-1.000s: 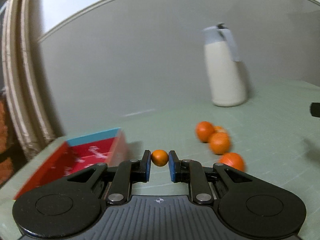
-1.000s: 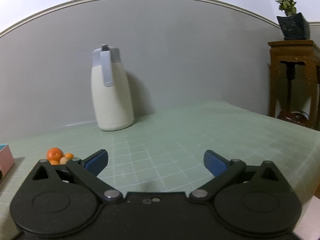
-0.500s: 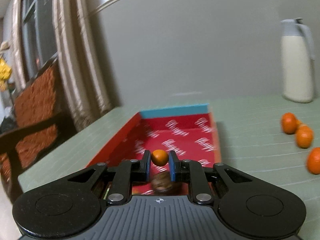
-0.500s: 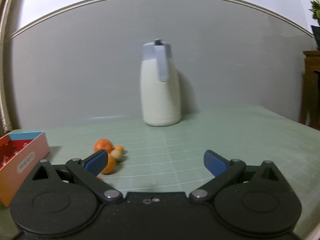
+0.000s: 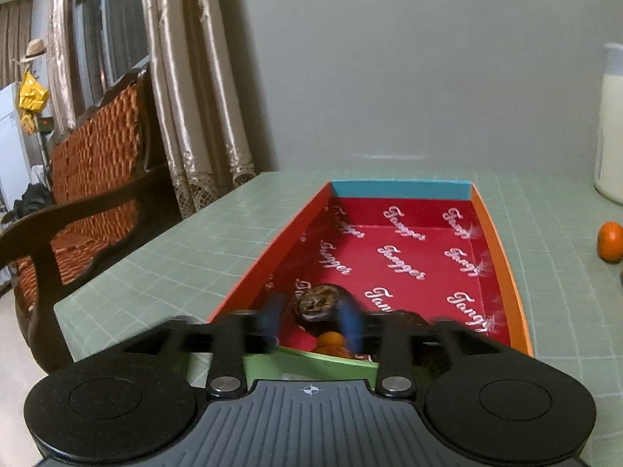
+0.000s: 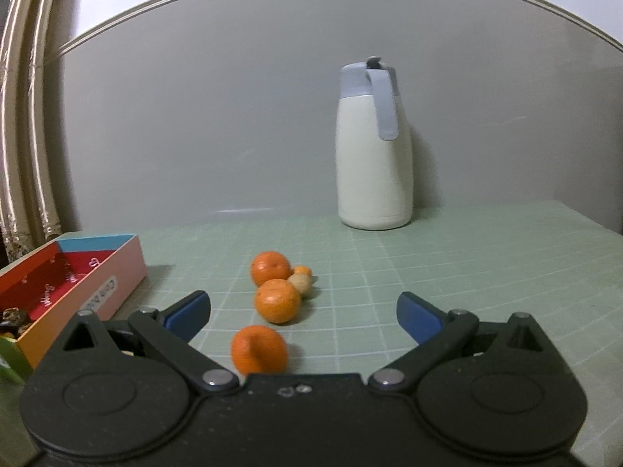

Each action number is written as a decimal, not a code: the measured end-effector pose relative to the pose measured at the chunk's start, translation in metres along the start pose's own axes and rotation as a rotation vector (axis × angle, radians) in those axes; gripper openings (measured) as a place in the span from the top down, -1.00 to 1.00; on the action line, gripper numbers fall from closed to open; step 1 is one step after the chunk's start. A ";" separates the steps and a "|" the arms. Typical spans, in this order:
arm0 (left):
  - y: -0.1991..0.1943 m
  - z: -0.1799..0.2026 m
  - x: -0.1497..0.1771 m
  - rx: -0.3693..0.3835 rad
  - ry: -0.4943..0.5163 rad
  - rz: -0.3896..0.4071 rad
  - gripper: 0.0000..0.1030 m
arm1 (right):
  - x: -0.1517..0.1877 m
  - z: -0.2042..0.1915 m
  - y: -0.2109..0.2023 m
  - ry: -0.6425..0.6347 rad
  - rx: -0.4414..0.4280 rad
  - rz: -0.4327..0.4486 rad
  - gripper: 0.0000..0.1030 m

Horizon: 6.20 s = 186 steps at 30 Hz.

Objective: Organize fruits
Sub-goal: 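Carry the small tangerine with the left tool into the box and release, then close the right tool on the nearest orange in the row, then carry the orange with the right tool into the box and release, then move the left tool to the next orange and close on it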

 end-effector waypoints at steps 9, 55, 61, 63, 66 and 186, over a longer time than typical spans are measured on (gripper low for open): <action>-0.012 -0.023 0.002 -0.058 -0.027 0.068 -0.71 | 0.005 -0.008 0.016 0.027 -0.036 -0.070 -0.88; -0.003 -0.152 0.064 -0.283 -0.210 -0.081 -0.99 | 0.016 -0.128 0.011 -0.066 -0.481 -0.118 0.27; -0.005 -0.161 0.071 -0.297 -0.215 -0.089 -0.99 | 0.022 -0.154 0.009 -0.126 -0.555 -0.135 0.27; -0.004 -0.163 0.071 -0.297 -0.216 -0.092 -0.99 | 0.025 -0.162 0.008 -0.153 -0.561 -0.131 0.27; -0.005 -0.165 0.072 -0.296 -0.219 -0.091 -0.99 | 0.028 -0.166 0.007 -0.176 -0.555 -0.127 0.26; -0.013 0.256 -0.060 0.582 0.247 0.014 -0.26 | -0.025 0.123 -0.010 0.151 0.190 0.020 -0.91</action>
Point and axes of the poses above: each gripper's, at about its wrist camera, not at the fingertips, and y roughly the way its jaws point, z to its right, x to its underside, the point moved 3 cm from there along y, roughly the way its jaws point, and after that the axes turned 10 degrees about y, right-handed, at the moved point
